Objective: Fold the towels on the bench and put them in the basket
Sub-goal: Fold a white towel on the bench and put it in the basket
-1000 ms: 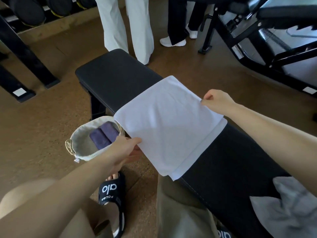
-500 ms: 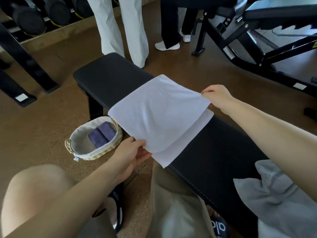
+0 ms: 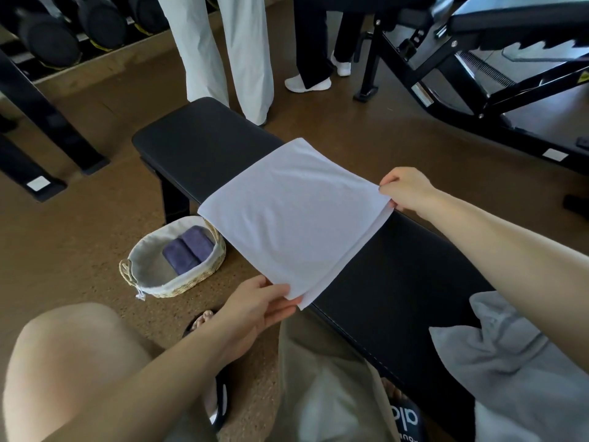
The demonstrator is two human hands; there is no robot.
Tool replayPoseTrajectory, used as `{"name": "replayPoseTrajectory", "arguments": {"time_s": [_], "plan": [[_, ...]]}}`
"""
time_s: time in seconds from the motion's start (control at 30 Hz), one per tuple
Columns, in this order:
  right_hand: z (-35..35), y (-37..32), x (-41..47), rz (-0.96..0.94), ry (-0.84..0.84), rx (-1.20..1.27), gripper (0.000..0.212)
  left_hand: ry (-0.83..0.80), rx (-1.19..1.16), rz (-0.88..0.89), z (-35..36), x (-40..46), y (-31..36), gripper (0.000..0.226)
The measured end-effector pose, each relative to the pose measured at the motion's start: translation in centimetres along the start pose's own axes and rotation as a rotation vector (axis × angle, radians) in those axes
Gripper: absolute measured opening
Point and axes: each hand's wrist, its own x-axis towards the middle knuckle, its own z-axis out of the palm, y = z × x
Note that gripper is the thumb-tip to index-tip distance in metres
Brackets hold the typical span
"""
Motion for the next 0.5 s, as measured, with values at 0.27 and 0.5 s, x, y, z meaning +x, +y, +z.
{"name": "replayPoseTrajectory", "arguments": {"time_s": [0.27,0.5], "plan": [[0.4,1.7,-0.6,-0.015,-0.019,-0.041,0.006,-0.008,0.134,-0.07,-0.9,0.2,-0.8,0.035],[0.1,1.3,-1.0,0.055,-0.047,-0.078,0.008,0.018,0.115,-0.107,-0.6,0.5,-1.8,0.027]]}}
